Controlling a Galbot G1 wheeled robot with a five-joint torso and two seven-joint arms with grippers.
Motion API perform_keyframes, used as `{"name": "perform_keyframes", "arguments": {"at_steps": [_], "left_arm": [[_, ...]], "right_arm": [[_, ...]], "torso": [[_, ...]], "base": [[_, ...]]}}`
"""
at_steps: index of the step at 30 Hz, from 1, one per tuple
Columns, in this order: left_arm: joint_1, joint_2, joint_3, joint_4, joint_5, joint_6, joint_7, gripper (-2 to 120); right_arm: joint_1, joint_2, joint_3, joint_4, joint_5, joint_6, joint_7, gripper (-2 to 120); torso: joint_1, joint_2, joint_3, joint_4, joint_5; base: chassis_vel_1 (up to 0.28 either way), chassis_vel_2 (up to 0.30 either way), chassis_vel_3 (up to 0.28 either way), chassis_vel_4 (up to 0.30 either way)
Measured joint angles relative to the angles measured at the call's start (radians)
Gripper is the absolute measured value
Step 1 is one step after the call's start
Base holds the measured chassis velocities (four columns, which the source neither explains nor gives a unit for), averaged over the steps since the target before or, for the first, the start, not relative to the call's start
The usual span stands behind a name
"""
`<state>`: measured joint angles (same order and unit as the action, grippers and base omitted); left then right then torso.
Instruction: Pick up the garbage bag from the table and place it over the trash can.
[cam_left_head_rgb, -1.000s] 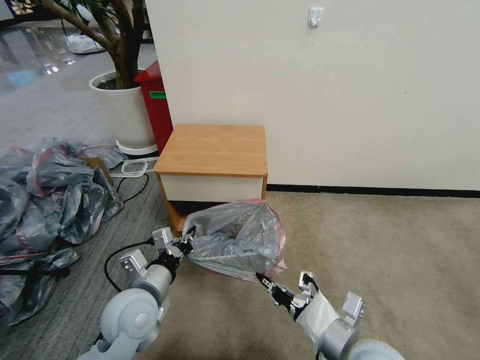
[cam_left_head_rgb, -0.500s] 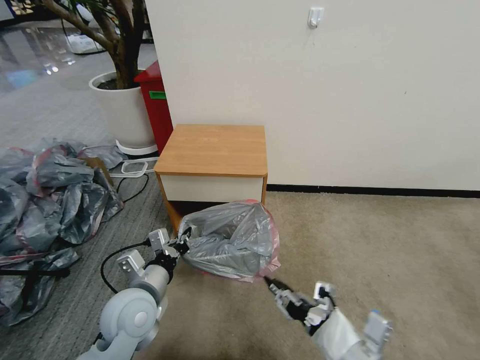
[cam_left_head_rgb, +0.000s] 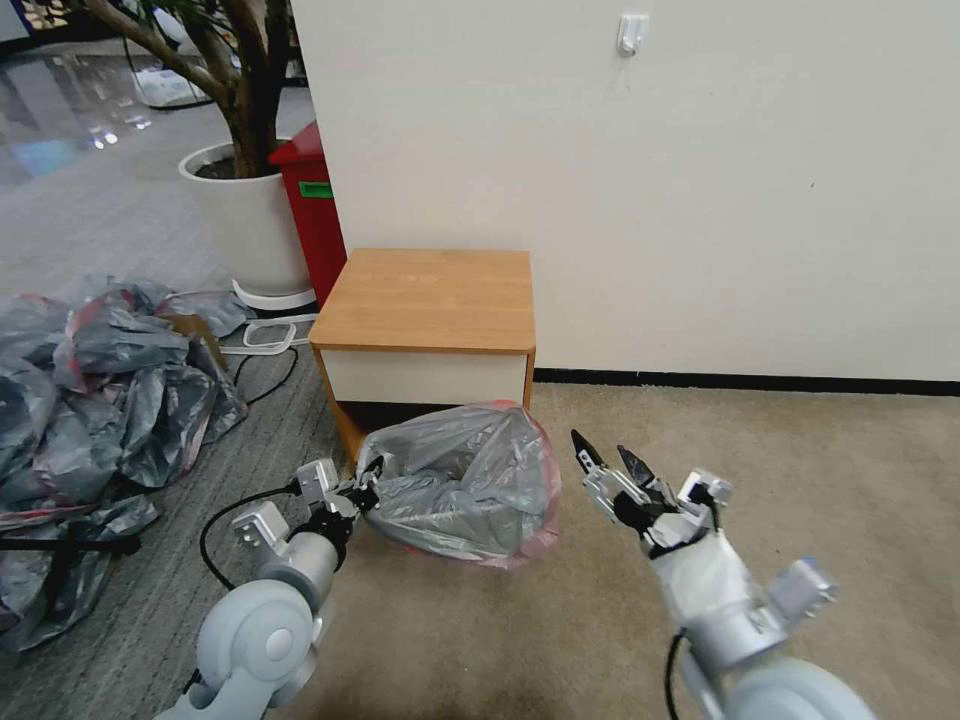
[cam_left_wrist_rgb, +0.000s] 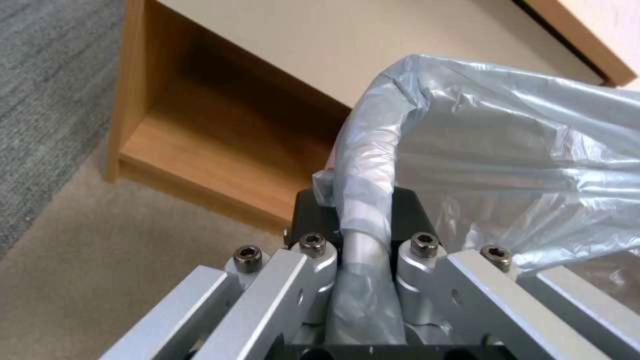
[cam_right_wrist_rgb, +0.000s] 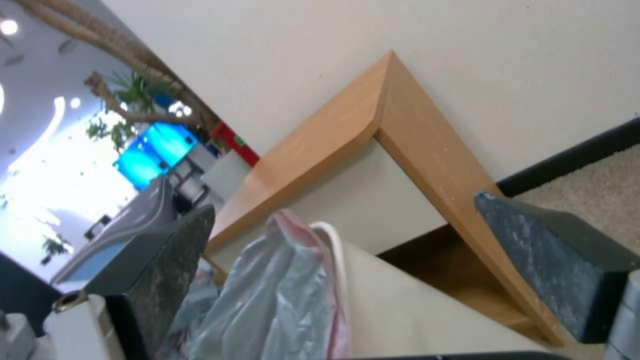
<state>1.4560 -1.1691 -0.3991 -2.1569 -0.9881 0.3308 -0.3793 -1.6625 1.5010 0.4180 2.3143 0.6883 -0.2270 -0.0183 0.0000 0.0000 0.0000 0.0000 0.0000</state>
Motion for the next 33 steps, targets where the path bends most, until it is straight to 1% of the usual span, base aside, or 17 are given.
{"name": "perform_keyframes", "arguments": {"at_steps": [1, 2, 6, 12, 15, 16, 17, 21, 22, 25, 27, 28, 29, 30, 33], "left_arm": [[0.000, -0.002, 0.004, -0.002, 0.000, 0.000, 0.000, 7], [0.000, -0.002, 0.004, -0.002, 0.000, 0.000, 0.000, 7], [-0.004, -0.006, 0.015, -0.003, 0.000, 0.001, -0.003, 7], [-0.013, -0.010, 0.025, -0.003, 0.000, 0.001, -0.005, 7], [-0.016, -0.015, 0.032, -0.003, -0.001, 0.002, -0.006, 7], [-0.017, -0.017, 0.035, -0.003, -0.001, 0.002, -0.006, 7], [-0.017, -0.017, 0.035, -0.003, -0.001, 0.002, -0.006, 7], [-0.017, -0.023, 0.040, -0.002, -0.002, 0.003, -0.007, 7], [-0.017, -0.023, 0.040, -0.002, -0.002, 0.003, -0.007, 7], [-0.023, -0.024, 0.041, 0.004, -0.002, 0.005, -0.007, 7], [-0.024, -0.024, 0.041, 0.004, -0.002, 0.005, -0.007, 7], [-0.026, -0.024, 0.041, 0.006, -0.002, 0.006, -0.007, 7], [-0.027, -0.024, 0.041, 0.006, -0.002, 0.006, -0.007, 7], [-0.027, -0.024, 0.041, 0.006, -0.002, 0.006, -0.007, 7], [-0.027, -0.029, 0.045, 0.006, -0.002, 0.007, -0.007, 7]], "right_arm": [[0.008, 0.030, -0.009, -0.021, -0.028, 0.014, -0.011, 100], [0.008, 0.030, -0.009, -0.021, -0.028, 0.014, -0.011, 100], [0.017, 0.102, -0.031, -0.066, -0.104, 0.051, -0.037, 100], [0.018, 0.113, -0.051, -0.098, -0.140, 0.079, -0.042, 98], [0.017, 0.112, -0.053, -0.108, -0.139, 0.084, -0.042, 90], [0.016, 0.111, -0.052, -0.111, -0.137, 0.090, -0.041, 85], [0.016, 0.111, -0.052, -0.111, -0.137, 0.090, -0.041, 85], [0.016, 0.110, -0.046, -0.113, -0.126, 0.097, -0.038, 68], [0.016, 0.110, -0.046, -0.113, -0.126, 0.097, -0.038, 68], [0.014, 0.109, -0.045, -0.113, -0.105, 0.087, -0.038, 52], [0.014, 0.109, -0.044, -0.113, -0.103, 0.087, -0.038, 50], [0.014, 0.108, -0.044, -0.113, -0.099, 0.086, -0.038, 41], [0.014, 0.108, -0.044, -0.114, -0.098, 0.085, -0.038, 37], [0.014, 0.108, -0.044, -0.114, -0.098, 0.085, -0.038, 37], [0.014, 0.108, -0.046, -0.117, -0.098, 0.083, -0.037, 24]], "torso": [[0.000, 0.000, 0.000, 0.0000, -0.0001], [0.000, 0.000, 0.000, 0.0000, -0.0001], [0.000, 0.000, 0.000, 0.0000, -0.0001], [0.000, 0.000, 0.000, 0.0000, 0.0000], [0.000, 0.000, 0.000, 0.0000, 0.0000], [0.000, 0.000, 0.000, 0.0000, 0.0000], [0.000, 0.000, 0.000, 0.0000, 0.0000], [0.000, 0.000, 0.000, 0.0000, 0.0000], [0.000, 0.000, 0.000, 0.0000, 0.0000], [0.000, 0.000, 0.000, 0.0000, 0.0000], [0.000, 0.000, 0.000, 0.0000, 0.0000], [0.000, 0.000, 0.000, 0.0000, 0.0001], [0.000, 0.000, 0.000, 0.0000, 0.0000], [0.000, 0.000, 0.000, 0.0000, 0.0000], [0.000, 0.000, 0.000, 0.0000, 0.0001]], "base": [[0.000, 0.000, 0.000, 0.000], [0.000, 0.000, 0.000, 0.000], [0.000, 0.000, 0.000, 0.000], [0.000, 0.000, 0.000, 0.000], [0.000, 0.000, 0.000, 0.000], [0.000, 0.000, 0.000, 0.000], [0.000, 0.000, 0.000, 0.000], [0.000, 0.000, 0.000, 0.000], [0.000, 0.000, 0.000, 0.000], [0.000, 0.000, 0.000, 0.000], [0.000, 0.000, 0.000, 0.000], [0.000, 0.000, 0.000, 0.000], [0.000, 0.000, 0.000, 0.000], [0.000, 0.000, 0.000, 0.000], [0.000, 0.000, 0.000, 0.000]]}}
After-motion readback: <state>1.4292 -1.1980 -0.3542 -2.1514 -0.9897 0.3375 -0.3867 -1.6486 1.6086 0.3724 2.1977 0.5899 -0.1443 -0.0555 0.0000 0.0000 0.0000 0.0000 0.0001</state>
